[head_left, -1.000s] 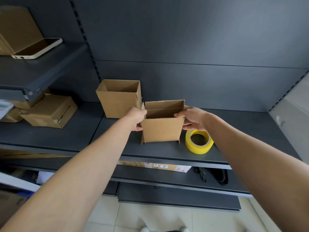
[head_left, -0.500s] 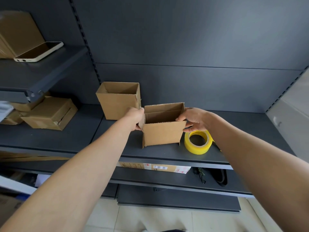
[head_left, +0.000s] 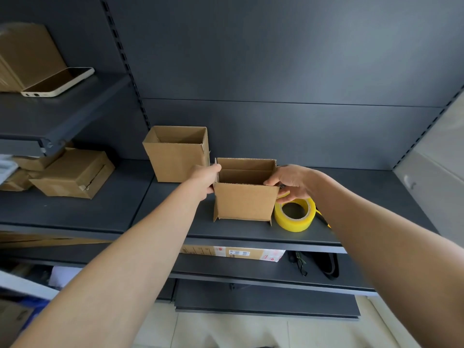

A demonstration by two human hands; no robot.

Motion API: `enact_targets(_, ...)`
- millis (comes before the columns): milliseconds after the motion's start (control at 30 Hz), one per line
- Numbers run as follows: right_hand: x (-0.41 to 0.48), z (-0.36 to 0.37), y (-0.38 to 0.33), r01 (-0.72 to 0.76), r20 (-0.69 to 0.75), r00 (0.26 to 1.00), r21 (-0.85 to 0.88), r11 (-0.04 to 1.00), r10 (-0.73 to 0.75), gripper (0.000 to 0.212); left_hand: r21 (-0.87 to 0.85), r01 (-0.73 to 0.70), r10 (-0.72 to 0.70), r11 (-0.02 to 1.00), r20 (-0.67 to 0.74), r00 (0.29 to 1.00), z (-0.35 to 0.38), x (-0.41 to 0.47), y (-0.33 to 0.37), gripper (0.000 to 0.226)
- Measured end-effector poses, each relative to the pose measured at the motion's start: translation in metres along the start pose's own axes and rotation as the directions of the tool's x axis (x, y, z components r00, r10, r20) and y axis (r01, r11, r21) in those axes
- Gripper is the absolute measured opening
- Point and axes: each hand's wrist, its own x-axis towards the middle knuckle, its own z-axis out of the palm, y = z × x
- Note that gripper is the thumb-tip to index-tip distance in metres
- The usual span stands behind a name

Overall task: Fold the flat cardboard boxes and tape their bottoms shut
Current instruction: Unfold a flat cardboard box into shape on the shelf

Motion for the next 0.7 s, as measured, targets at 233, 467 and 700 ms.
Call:
enact_targets(233, 0.003, 0.004, 0.006, -0.004, -0.020, 1.000, 0.122, 0.993, 0.007, 0.056, -0.241, 0.071, -0.062, 0.968, 0.044, 0.997, 0.003, -0.001, -0.008, 0.039)
enact_targets(467, 0.009, -0.001, 0.010, 0.011, -0.033, 0.999, 0.238, 0.971, -0.003, 0.066, -0.338, 0.130, -0.123, 0.932, 0.044, 0.991, 0.000, 0.005, -0.012, 0.023)
enact_targets(700, 0.009, 0.003, 0.010, 0.015, -0.053, 0.999, 0.075, 0.997, -0.011, 0.037, -0.282, 0.104, -0.093, 0.954, 0.051, 0.994, 0.006, 0.003, -0.013, 0.031)
